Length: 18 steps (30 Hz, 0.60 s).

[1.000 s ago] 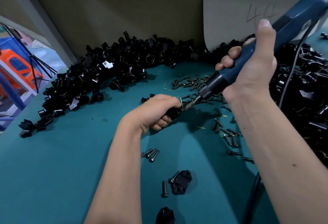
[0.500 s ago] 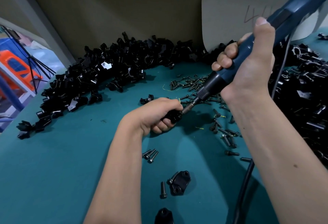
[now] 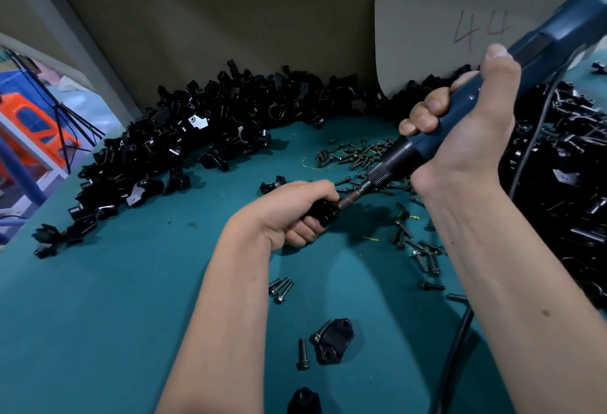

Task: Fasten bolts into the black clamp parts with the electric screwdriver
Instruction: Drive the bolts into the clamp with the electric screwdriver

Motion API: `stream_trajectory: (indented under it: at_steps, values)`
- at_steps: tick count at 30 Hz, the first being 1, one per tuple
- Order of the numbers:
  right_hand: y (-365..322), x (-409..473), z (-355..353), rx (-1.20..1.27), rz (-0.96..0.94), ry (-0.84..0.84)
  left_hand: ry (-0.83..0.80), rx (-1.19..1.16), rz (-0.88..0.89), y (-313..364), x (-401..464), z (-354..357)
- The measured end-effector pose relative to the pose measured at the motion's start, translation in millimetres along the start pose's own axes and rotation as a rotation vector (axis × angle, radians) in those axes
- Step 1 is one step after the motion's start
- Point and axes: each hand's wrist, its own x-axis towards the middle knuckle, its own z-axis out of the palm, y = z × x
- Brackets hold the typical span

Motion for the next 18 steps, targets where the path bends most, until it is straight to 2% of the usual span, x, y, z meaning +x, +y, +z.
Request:
stream_trajectory:
  at_steps: [12,18]
  values:
    - [-0.4,0.4,-4.6,0.014,0.015,-0.037,0.026,0.057,0.013,2.2,-1.7,3.9]
    - [-1.6,-2.2,-2.3,0.001,0.009,-0.118,0.016,0.111,0.008,2.8,-1.8,5.6]
